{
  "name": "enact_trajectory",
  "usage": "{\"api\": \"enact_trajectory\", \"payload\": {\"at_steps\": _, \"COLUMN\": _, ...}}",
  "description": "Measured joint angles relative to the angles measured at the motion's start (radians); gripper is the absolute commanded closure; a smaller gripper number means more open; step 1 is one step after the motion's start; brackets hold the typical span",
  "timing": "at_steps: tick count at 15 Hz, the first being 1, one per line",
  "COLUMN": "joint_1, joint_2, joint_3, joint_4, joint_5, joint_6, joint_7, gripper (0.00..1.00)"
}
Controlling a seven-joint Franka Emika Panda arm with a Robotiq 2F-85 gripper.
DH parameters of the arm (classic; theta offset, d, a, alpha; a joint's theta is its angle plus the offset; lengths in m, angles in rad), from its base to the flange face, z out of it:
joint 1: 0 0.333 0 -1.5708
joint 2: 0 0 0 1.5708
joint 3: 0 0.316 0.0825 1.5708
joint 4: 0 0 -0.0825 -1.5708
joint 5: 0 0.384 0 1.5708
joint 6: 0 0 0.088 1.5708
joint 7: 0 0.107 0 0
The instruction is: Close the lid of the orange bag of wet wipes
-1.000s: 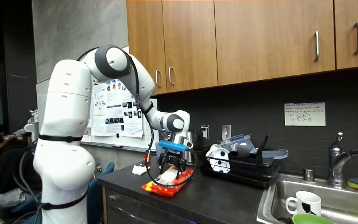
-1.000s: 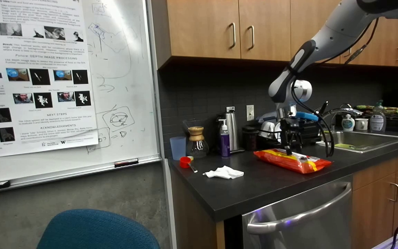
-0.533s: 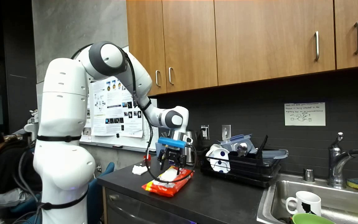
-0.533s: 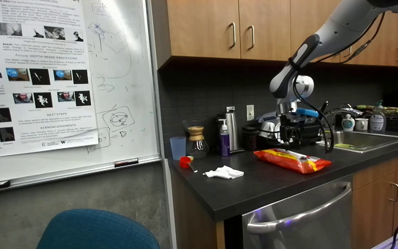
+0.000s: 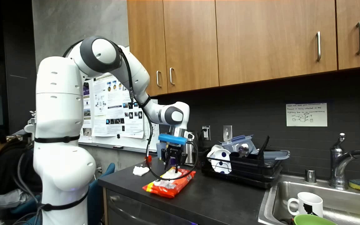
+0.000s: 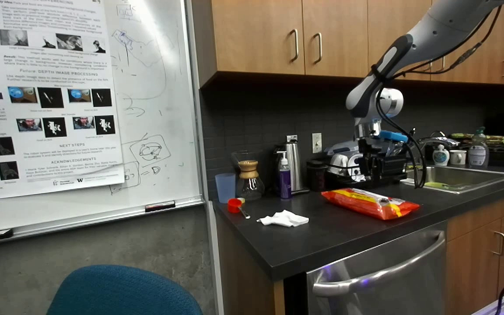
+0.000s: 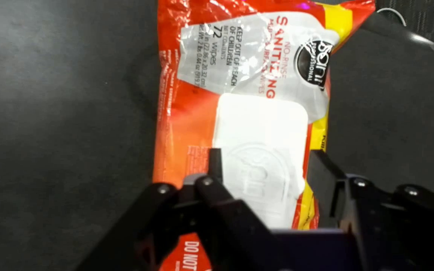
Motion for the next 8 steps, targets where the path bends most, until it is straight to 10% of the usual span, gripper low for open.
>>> {"api": "enact_trajectory", "payload": {"at_steps": 4, "joint_1": 0.0, "joint_2": -0.011, "joint_3": -0.008, "joint_4": -0.016, "joint_5": 0.004, "joint_6": 0.0, "joint_7": -0.02, "gripper": 1.0}}
{"api": "enact_trajectory", "payload": {"at_steps": 8, "joint_1": 0.001, "joint_2": -0.011, "joint_3": -0.009, "joint_4": -0.03, "joint_5": 0.01, "joint_6": 0.002, "joint_7": -0.033, "gripper": 1.0}}
